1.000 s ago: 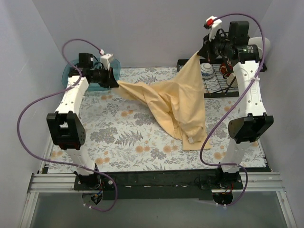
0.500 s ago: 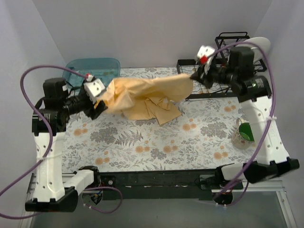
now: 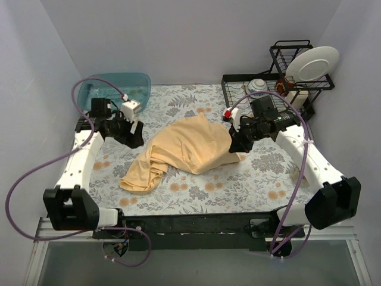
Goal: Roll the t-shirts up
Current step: Flatten out the T-shirt at the center of the board.
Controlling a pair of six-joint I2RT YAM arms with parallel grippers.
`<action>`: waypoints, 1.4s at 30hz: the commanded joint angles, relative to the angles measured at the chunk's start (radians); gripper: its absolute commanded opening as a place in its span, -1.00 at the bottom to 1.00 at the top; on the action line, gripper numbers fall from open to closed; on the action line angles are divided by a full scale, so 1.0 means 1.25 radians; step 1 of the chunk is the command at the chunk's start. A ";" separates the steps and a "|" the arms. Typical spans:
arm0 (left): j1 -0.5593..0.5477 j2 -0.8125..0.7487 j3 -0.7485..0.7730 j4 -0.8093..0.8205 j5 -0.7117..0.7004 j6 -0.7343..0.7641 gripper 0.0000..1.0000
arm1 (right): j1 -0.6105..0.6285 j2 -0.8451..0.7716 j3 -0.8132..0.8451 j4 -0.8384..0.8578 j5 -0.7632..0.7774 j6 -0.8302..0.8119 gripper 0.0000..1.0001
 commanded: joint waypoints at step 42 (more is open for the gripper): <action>-0.163 0.065 -0.396 0.128 -0.107 -0.110 -0.48 | -0.003 0.076 0.048 0.112 -0.007 0.092 -0.97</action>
